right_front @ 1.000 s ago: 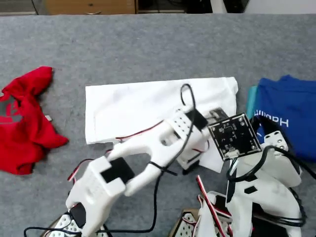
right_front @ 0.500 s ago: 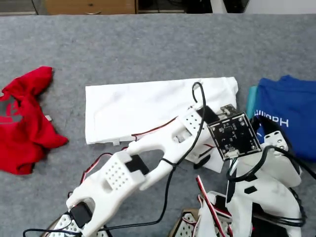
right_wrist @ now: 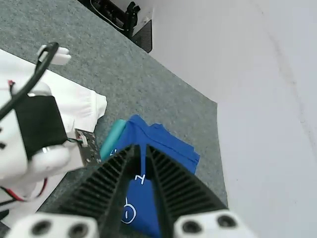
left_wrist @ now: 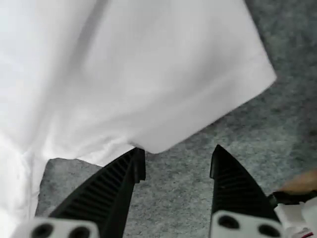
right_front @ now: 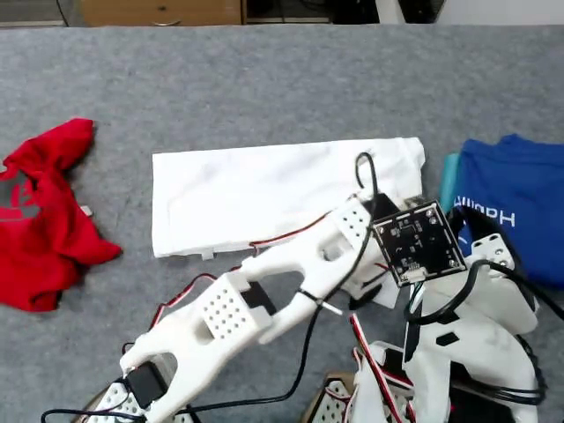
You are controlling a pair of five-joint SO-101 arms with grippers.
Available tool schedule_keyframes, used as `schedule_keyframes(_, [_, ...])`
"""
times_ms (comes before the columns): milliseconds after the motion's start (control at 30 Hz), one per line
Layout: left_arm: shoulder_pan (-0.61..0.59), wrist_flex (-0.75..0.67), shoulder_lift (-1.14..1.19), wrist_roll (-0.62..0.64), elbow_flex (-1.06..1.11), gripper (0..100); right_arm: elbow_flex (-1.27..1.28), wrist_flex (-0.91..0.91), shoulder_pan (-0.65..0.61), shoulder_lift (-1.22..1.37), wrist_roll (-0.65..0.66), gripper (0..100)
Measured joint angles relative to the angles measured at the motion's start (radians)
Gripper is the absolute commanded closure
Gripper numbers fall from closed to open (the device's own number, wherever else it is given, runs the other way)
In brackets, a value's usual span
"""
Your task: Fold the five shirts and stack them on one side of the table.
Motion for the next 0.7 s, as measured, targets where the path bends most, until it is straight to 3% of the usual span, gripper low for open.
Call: schedule_keyframes(700, [0.006,-0.025,-0.054,-0.026,-0.009,78,0.000,0.000,0.000,-0.055,0.000,96.4])
